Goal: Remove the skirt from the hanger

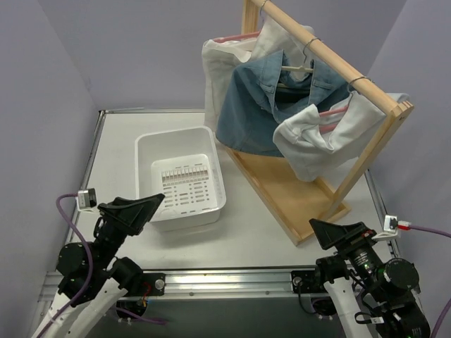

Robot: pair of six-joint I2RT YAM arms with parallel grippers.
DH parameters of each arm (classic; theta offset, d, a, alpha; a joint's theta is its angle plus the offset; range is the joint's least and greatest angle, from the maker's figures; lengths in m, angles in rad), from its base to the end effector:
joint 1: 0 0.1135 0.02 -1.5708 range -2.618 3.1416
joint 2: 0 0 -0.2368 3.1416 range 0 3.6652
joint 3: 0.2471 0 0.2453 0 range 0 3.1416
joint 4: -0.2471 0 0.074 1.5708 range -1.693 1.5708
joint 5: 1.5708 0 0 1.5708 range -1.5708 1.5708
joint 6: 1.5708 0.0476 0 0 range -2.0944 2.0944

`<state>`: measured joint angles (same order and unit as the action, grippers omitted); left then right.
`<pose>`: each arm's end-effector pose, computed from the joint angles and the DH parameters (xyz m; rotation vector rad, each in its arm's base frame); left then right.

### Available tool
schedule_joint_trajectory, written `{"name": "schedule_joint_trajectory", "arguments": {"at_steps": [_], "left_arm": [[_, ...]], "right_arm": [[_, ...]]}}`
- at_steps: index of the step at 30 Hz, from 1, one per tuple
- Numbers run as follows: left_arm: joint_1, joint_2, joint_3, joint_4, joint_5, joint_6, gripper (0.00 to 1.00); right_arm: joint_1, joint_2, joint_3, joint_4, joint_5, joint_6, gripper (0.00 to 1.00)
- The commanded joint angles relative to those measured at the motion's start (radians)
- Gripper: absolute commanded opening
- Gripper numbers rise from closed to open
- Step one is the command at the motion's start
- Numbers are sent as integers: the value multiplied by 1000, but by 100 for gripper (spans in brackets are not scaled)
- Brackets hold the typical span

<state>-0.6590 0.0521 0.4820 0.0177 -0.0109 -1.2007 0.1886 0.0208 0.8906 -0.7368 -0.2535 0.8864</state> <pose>0.0670 -0.0512 0.3321 -0.3540 1.2334 -1.6305 0.0074 0.0136 0.3548 0.3107 1.4994 1.0524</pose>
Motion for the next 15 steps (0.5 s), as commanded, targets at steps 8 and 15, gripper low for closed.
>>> {"name": "schedule_joint_trajectory", "arguments": {"at_steps": [8, 15], "left_arm": [[6, 463, 234, -207, 68, 133, 97], [4, 824, 818, -745, -119, 283, 95]], "right_arm": [[11, 206, 25, -122, 94, -170, 100], [41, 425, 30, -237, 237, -259, 100]]}}
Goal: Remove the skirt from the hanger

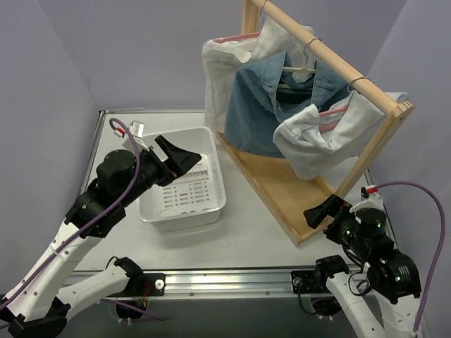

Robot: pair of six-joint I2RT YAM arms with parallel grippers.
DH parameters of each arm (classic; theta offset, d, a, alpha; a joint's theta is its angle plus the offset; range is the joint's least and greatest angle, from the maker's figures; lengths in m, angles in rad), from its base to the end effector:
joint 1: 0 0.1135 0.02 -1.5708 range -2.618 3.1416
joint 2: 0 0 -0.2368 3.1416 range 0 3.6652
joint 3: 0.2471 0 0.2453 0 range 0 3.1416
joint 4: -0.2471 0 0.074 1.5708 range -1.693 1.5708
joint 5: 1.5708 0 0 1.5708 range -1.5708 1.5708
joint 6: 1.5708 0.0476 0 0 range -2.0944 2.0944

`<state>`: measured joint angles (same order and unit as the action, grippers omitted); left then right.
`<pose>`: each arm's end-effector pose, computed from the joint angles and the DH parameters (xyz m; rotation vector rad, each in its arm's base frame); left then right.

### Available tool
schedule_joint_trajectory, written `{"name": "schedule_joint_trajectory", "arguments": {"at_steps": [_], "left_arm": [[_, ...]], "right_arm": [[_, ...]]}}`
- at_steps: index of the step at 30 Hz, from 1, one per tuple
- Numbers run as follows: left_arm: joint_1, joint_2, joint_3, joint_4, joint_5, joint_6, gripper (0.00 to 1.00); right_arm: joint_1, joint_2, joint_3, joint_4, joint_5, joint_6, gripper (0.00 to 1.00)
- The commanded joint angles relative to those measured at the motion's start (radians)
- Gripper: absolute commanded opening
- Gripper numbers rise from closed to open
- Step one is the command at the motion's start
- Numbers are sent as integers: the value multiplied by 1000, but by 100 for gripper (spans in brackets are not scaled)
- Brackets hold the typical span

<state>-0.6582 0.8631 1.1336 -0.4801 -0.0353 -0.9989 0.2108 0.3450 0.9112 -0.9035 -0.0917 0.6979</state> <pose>0.1578 -0.1199 0.3895 -0.3551 1.9014 -1.1310 0.0776 0.0211 0.3316 0.4125 1.9258 0.6937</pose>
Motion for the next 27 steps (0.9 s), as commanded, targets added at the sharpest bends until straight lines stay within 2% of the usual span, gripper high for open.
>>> {"name": "schedule_joint_trajectory", "arguments": {"at_steps": [1, 6, 9, 12, 13, 16, 22, 27], "left_arm": [[3, 31, 199, -280, -101, 83, 95], [2, 77, 343, -221, 23, 132, 93], [-15, 164, 457, -201, 125, 276, 92], [-63, 240, 521, -183, 158, 414, 91], [-102, 261, 534, -136, 166, 498, 91], [-150, 313, 520, -24, 166, 598, 91], [-196, 438, 569, 95, 285, 706, 91], [-210, 447, 546, 259, 414, 808, 94]], "right_arm": [[24, 129, 5, -80, 81, -80, 100], [24, 235, 23, -130, 14, -92, 100], [25, 201, 46, -127, -17, -116, 100], [25, 158, 34, -117, -30, -156, 100], [25, 149, 32, -121, -16, -175, 100], [27, 100, 43, -133, 21, -186, 100], [27, -15, 106, -143, 20, -65, 100], [27, -130, 178, -143, 4, 25, 100]]}}
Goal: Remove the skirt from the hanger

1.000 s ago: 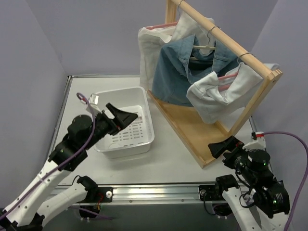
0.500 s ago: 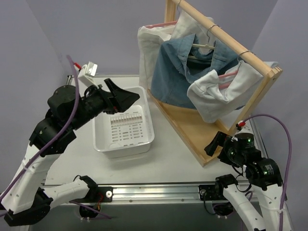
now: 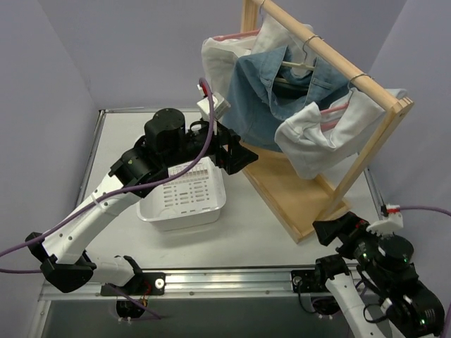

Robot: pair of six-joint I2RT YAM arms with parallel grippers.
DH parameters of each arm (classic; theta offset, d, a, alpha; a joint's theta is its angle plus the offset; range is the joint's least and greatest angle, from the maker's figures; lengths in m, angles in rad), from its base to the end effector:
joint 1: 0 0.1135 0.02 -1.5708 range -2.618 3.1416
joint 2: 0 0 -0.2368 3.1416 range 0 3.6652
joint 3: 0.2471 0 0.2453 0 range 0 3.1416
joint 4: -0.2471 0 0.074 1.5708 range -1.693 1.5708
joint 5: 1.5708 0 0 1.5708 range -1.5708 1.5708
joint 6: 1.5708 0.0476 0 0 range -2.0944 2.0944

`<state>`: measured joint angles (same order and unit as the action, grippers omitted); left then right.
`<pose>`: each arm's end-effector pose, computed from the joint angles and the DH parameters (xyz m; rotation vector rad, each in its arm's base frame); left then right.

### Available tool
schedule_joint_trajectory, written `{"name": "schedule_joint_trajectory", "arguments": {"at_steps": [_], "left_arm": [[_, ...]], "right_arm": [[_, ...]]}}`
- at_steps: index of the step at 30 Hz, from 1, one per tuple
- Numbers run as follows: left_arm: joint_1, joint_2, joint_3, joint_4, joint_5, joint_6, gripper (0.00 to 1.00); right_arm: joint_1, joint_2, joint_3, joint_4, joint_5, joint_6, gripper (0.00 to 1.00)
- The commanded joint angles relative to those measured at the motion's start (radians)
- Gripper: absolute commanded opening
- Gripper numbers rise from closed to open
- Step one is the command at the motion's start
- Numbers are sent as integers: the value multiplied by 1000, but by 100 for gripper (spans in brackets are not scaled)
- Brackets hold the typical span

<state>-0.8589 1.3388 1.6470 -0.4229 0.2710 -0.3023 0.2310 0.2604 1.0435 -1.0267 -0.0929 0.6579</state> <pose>0.1818 -0.2302 0.4596 0.7017 1.6631 -1.0804 0.0333 0.0124 0.3555 0.3299 1.8427 0.7074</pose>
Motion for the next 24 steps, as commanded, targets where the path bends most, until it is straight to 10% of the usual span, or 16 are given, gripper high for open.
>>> {"name": "schedule_joint_trajectory", "arguments": {"at_steps": [1, 24], "left_arm": [[-9, -15, 36, 213, 115, 118, 94], [-12, 385, 450, 171, 344, 171, 95]], "right_arm": [[7, -56, 71, -24, 19, 72, 100], [11, -18, 346, -81, 119, 128, 100]]}}
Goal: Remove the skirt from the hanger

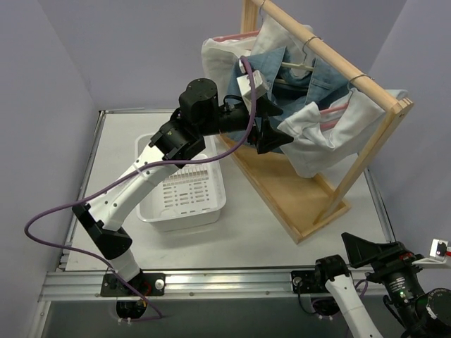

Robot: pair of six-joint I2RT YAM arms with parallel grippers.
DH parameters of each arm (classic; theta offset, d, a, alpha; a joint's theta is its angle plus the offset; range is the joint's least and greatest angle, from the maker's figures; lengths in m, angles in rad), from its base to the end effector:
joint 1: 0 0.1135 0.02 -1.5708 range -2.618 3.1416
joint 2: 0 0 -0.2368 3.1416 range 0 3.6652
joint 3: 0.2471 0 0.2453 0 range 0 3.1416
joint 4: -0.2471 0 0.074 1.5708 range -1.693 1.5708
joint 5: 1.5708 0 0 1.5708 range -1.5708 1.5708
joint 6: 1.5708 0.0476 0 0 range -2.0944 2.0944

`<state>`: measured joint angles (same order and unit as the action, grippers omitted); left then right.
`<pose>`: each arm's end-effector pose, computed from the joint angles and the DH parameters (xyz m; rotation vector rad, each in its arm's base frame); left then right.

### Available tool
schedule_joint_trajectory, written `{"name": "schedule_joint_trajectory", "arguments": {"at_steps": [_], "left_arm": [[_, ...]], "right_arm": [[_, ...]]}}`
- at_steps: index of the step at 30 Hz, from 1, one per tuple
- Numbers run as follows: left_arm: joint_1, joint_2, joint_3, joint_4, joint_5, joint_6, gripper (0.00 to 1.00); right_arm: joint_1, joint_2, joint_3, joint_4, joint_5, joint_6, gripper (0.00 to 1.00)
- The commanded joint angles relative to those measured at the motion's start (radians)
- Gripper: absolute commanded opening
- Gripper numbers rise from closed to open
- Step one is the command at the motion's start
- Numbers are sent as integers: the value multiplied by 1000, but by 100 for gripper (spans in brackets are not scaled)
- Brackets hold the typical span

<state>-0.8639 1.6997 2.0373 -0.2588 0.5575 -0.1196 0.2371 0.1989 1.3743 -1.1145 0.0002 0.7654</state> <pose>0.2205 -0.2970 0.4927 1.0140 1.2734 -1.1867 -0.0530 -0.0128 0.4103 0.4085 1.5095 0.7985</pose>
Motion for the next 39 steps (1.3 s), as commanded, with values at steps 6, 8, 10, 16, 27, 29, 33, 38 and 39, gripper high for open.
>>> {"name": "schedule_joint_trajectory", "arguments": {"at_steps": [6, 8, 10, 16, 27, 29, 33, 38, 39], "left_arm": [[-7, 80, 70, 10, 59, -31, 87], [-7, 94, 86, 1, 53, -29, 71], [-7, 97, 87, 12, 53, -40, 55], [-7, 100, 107, 43, 35, -78, 6], [-7, -50, 8, 213, -91, -149, 2], [-6, -89, -31, 234, -131, -158, 2], [-4, -126, -40, 228, -137, -155, 2], [-4, -155, -58, 175, -120, -150, 2], [-4, -175, -72, 170, -117, -147, 2]], "right_arm": [[5, 54, 42, -2, 37, 28, 100], [4, 57, 49, -5, 37, 28, 100], [5, 57, 49, -5, 37, 28, 100], [4, 68, 45, -1, 29, 29, 100], [-1, 89, 63, -13, 43, 17, 100], [-1, 91, 62, -15, 43, 17, 100], [-1, 97, 65, -11, 34, 14, 100], [-2, 112, 74, -1, 31, -8, 100], [-2, 117, 77, 2, 27, -14, 100]]}}
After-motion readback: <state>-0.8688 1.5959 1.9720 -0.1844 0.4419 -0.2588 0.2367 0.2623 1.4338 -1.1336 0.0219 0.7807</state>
